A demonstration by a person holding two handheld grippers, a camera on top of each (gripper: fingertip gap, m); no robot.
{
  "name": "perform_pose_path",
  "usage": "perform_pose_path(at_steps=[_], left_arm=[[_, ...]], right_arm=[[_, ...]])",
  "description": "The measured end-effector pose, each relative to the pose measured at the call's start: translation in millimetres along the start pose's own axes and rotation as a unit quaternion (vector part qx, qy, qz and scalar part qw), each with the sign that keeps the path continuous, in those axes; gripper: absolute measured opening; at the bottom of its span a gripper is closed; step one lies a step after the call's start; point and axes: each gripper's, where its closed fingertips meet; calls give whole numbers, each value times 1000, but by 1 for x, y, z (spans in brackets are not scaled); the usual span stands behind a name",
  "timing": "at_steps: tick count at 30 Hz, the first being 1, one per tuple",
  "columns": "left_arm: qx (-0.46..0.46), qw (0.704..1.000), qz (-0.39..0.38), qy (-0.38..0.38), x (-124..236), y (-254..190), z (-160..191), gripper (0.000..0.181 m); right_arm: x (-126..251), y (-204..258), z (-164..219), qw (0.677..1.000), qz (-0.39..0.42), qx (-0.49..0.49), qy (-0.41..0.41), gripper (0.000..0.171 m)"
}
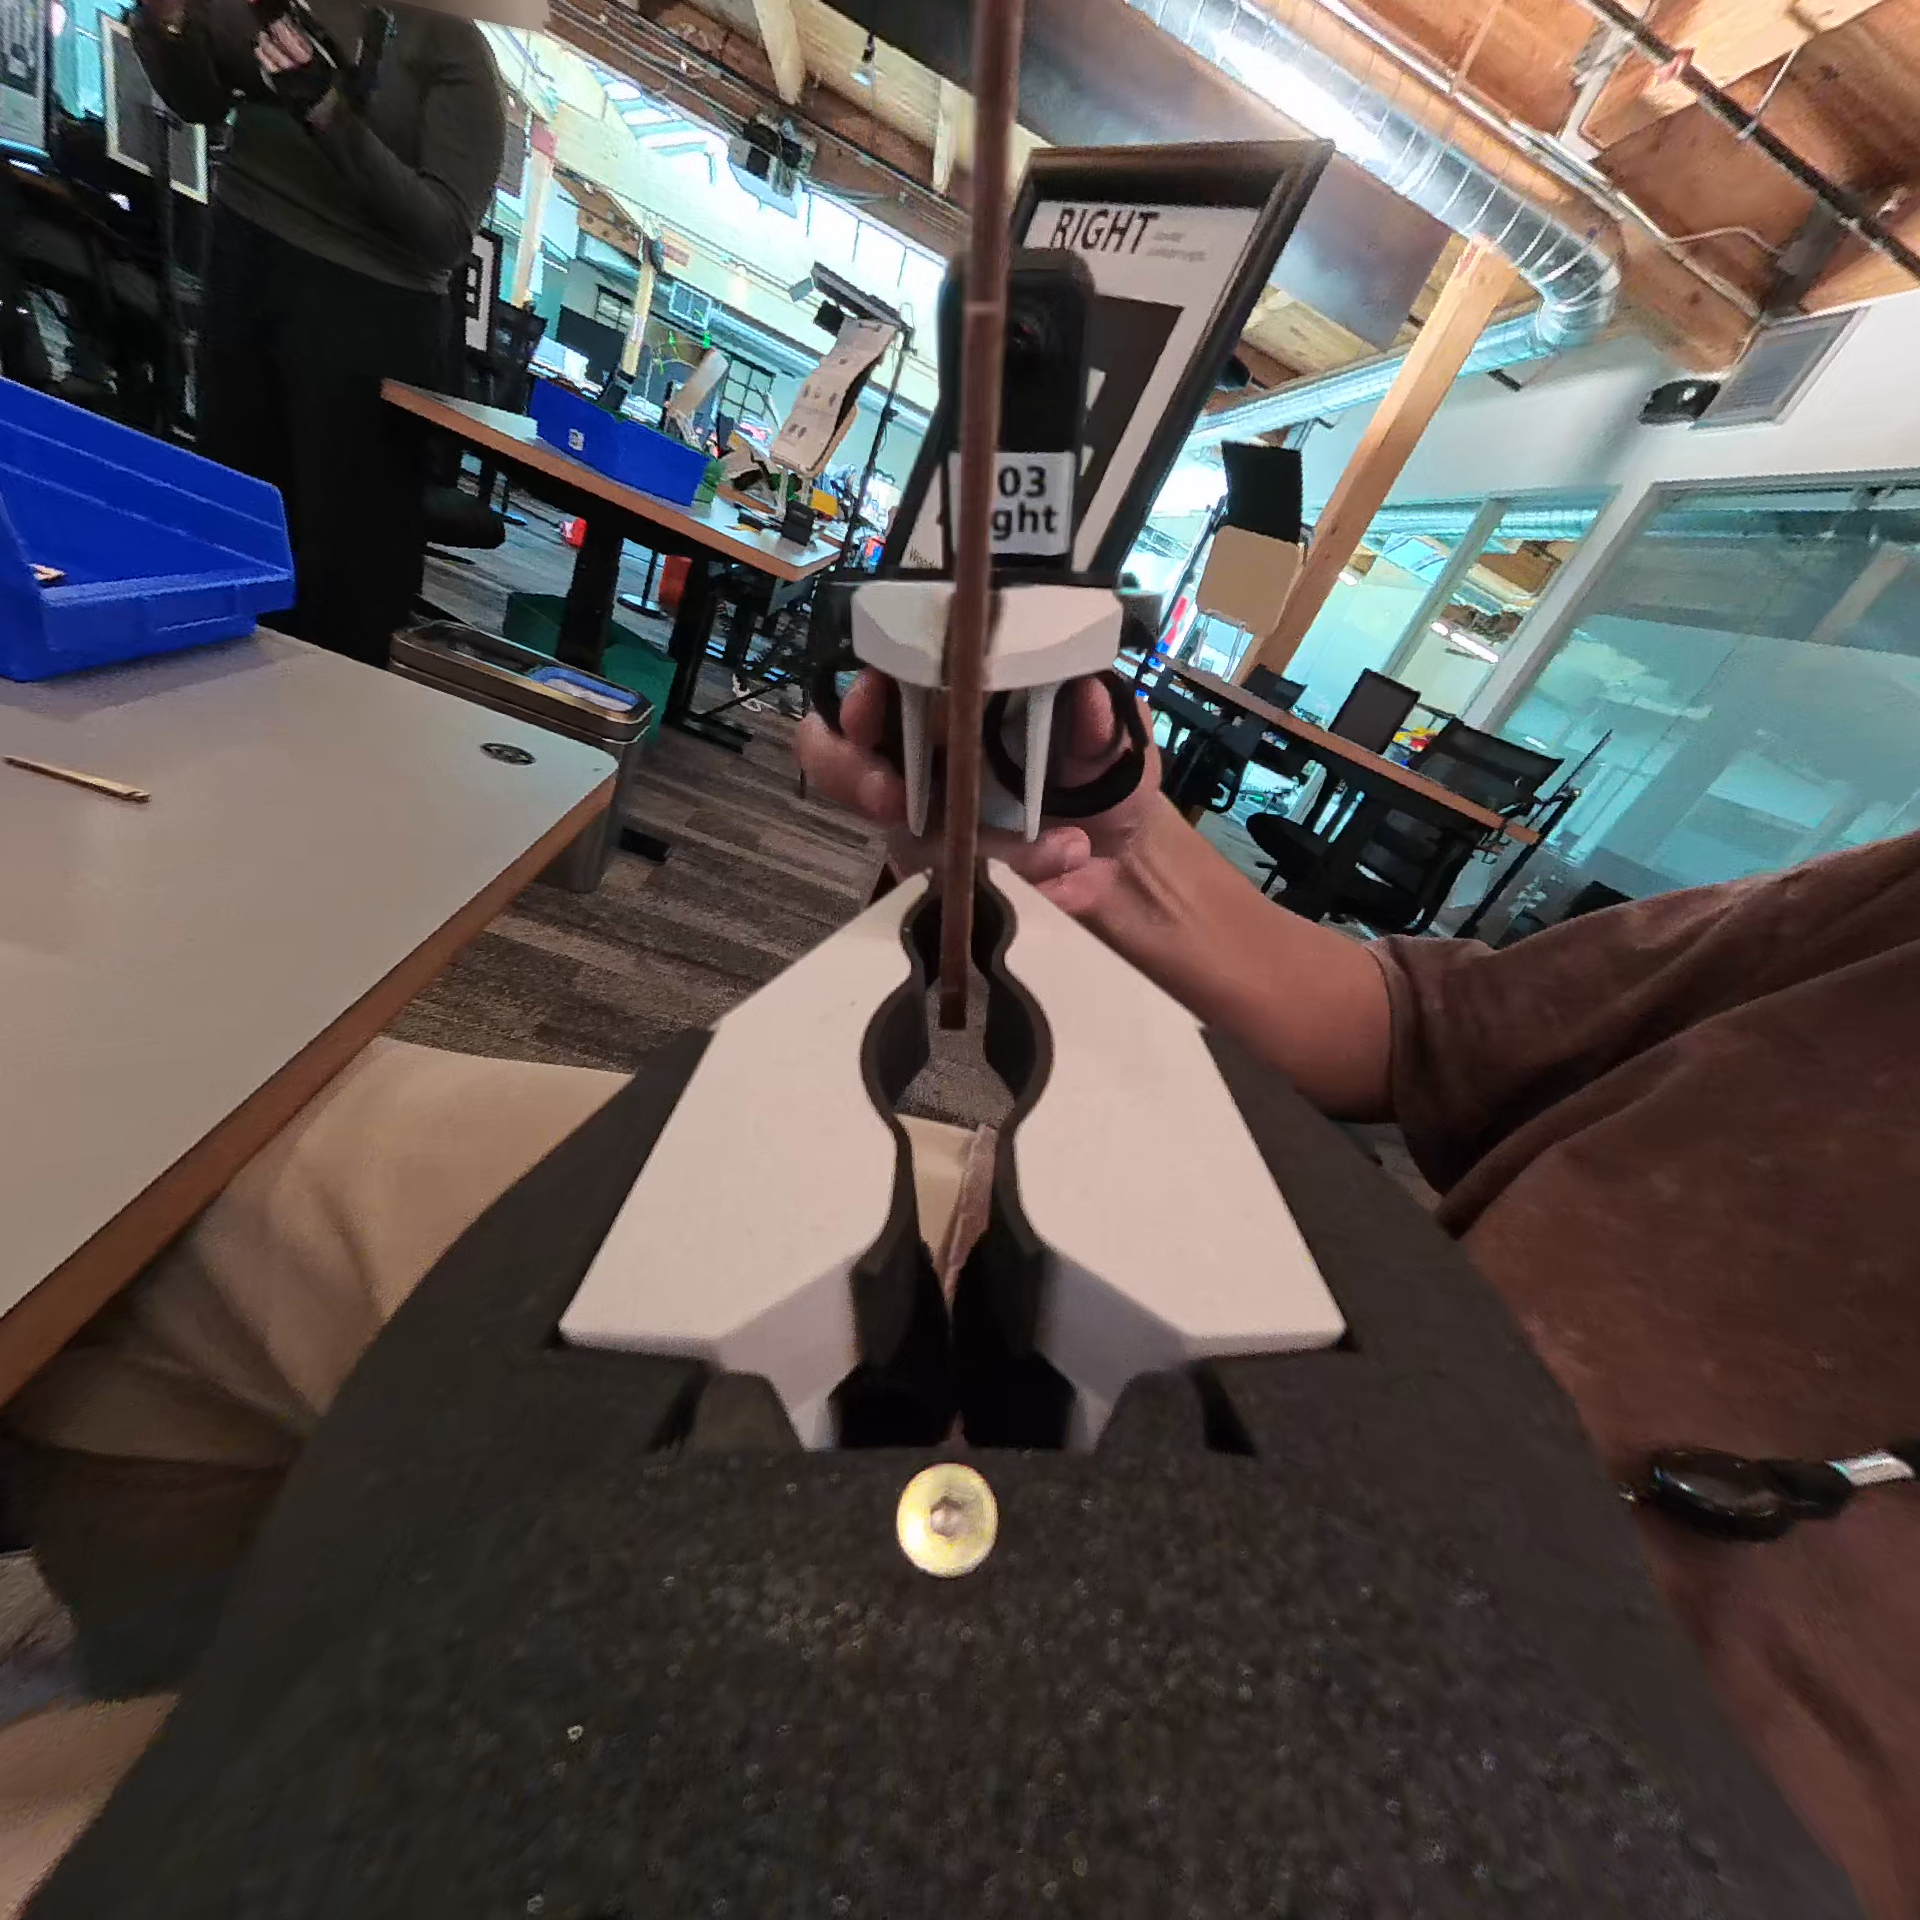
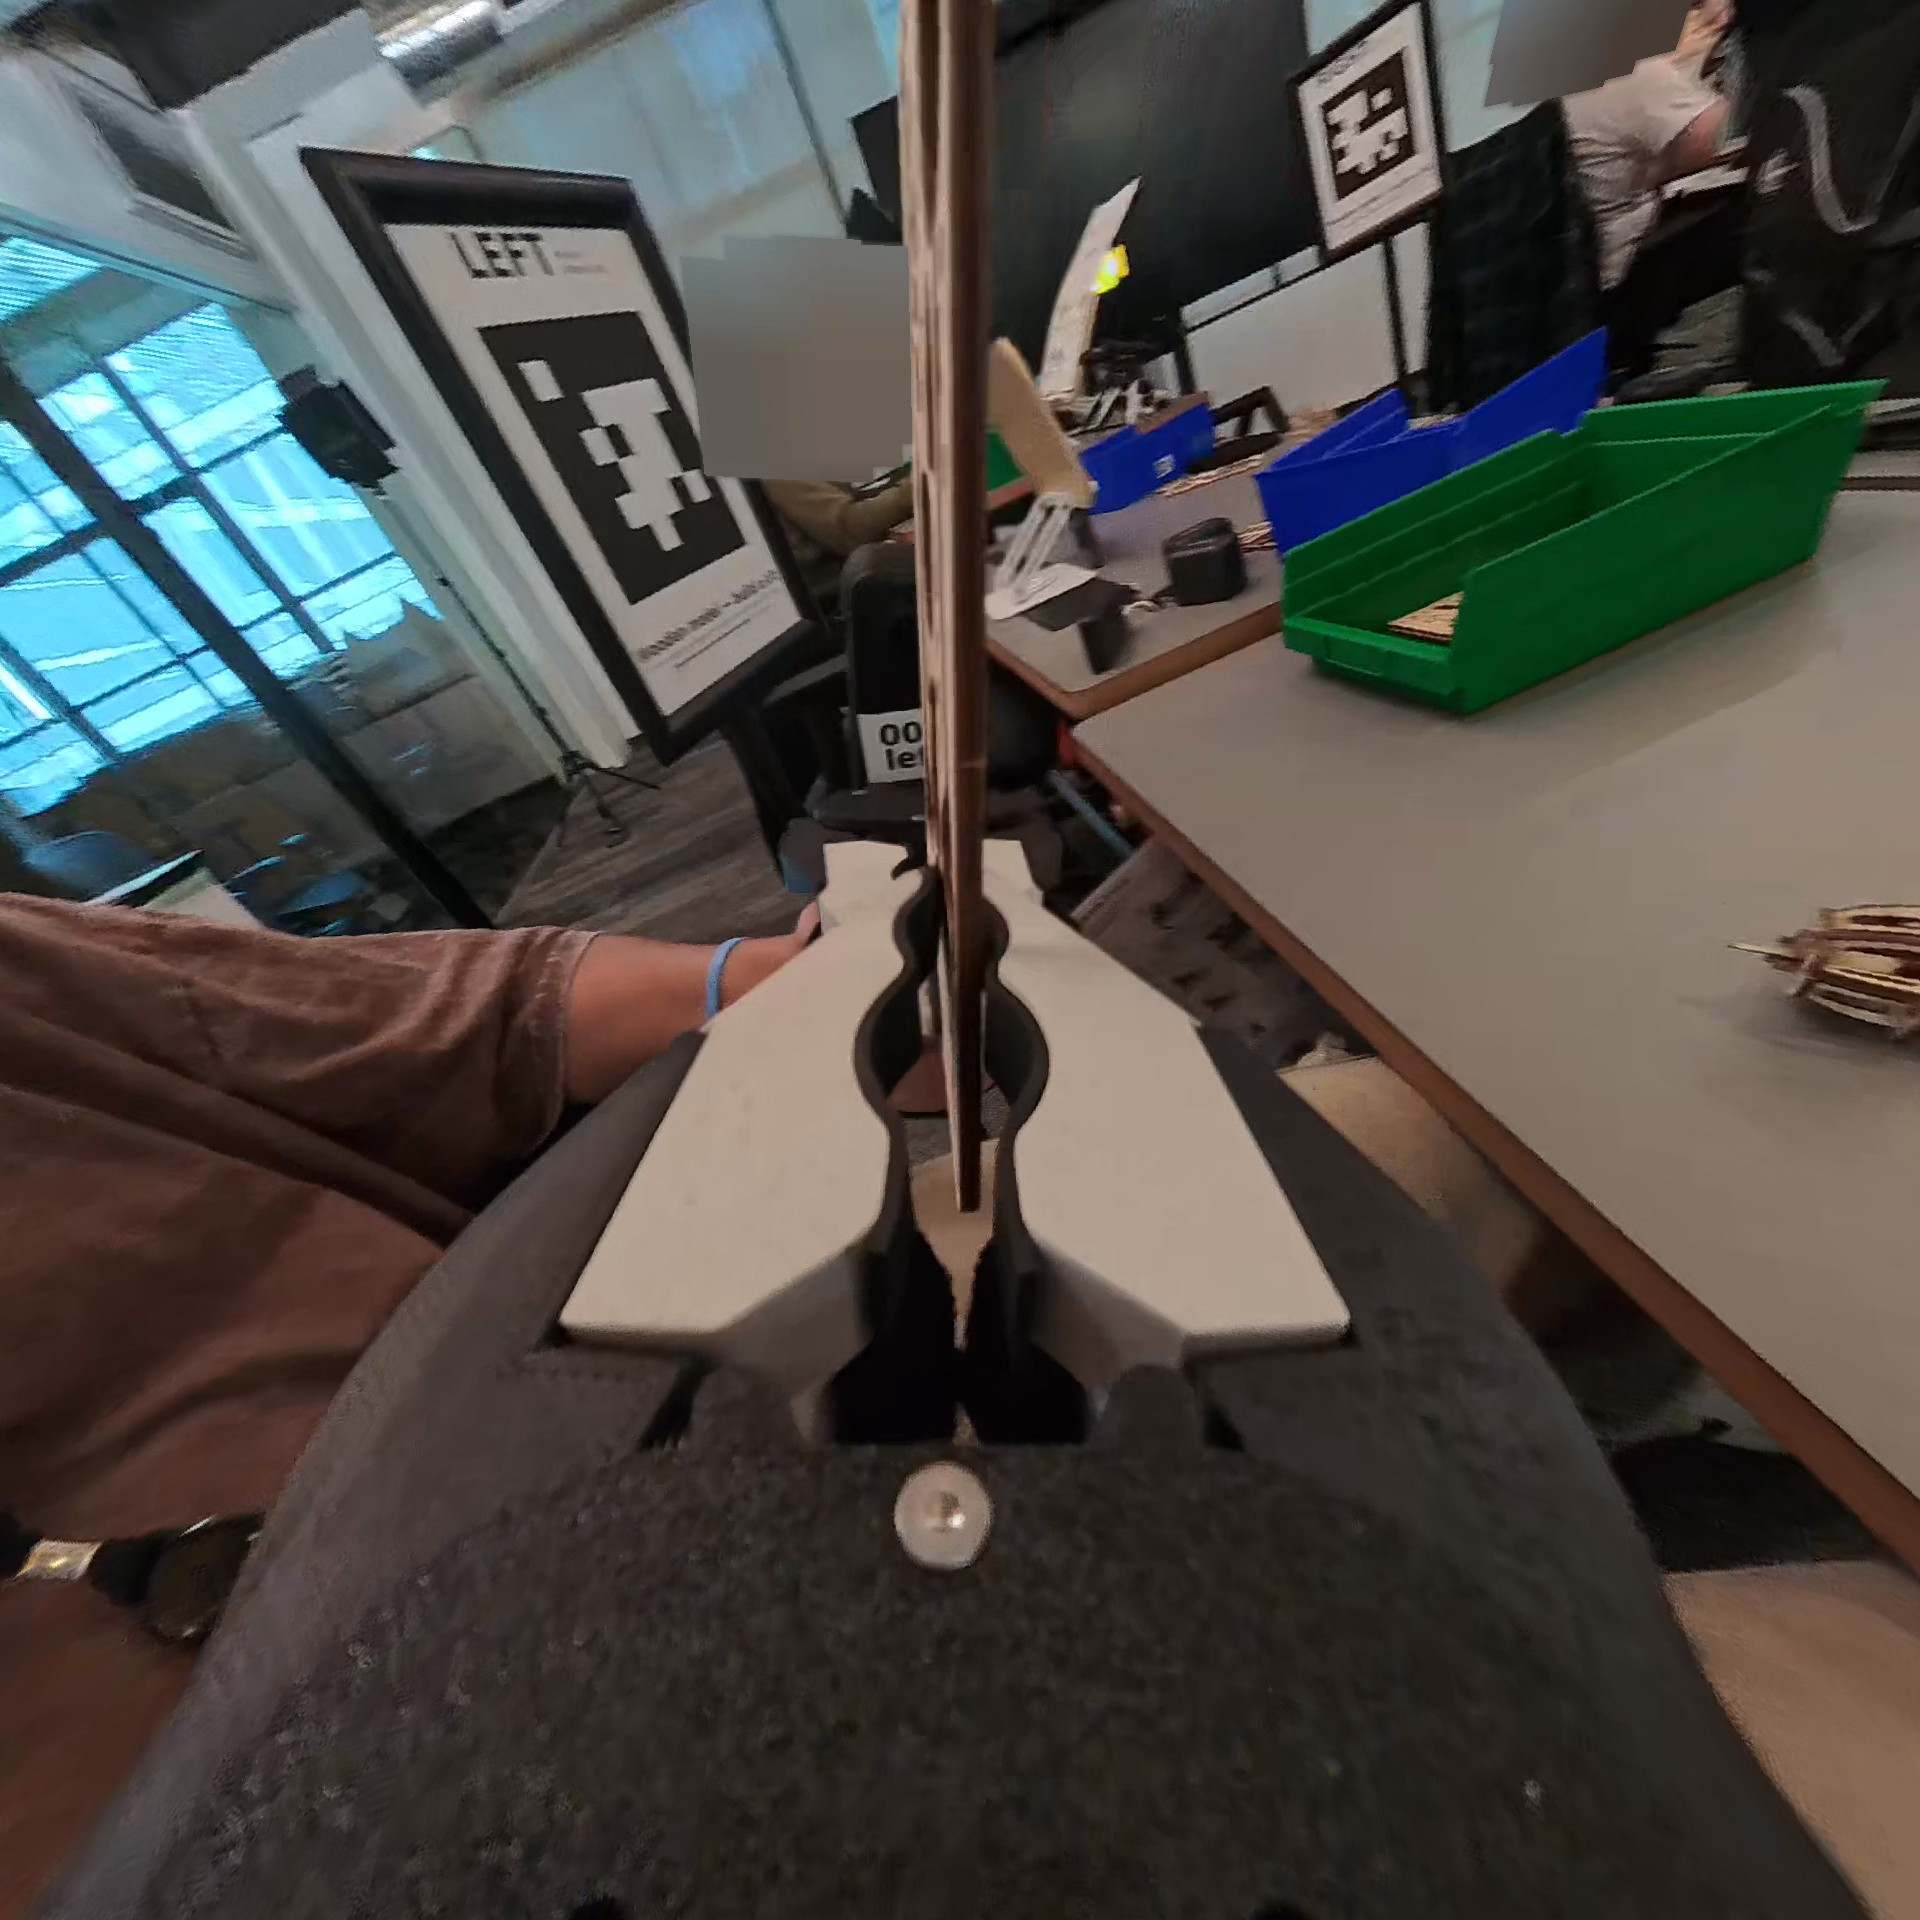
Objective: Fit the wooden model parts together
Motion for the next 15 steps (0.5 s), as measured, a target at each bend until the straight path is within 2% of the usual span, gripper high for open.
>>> perform_pose_path(at_steps=[2,8,12,15], left_arm=[[-2,1000,-1,1,-1,-1,2,1],[-5,1000,-28,-3,-1,9,1,2],[-7,1000,-23,-2,3,11,-1,1],[4,1000,-27,3,4,15,1,1]], right_arm=[[1,-2,2,1000,6,4,8,2],[2,-20,3,988,112,89,59,9],[-3,-15,1,996,77,38,33,10],[-4,-9,-1,999,36,-4,8,25]])
Point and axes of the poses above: each gripper's, where its closed fingertips meet, x back along the fingers, z out of its underside, y = z × x across the jaws, and after that the axes turned 11 degrees about -z, right-handed
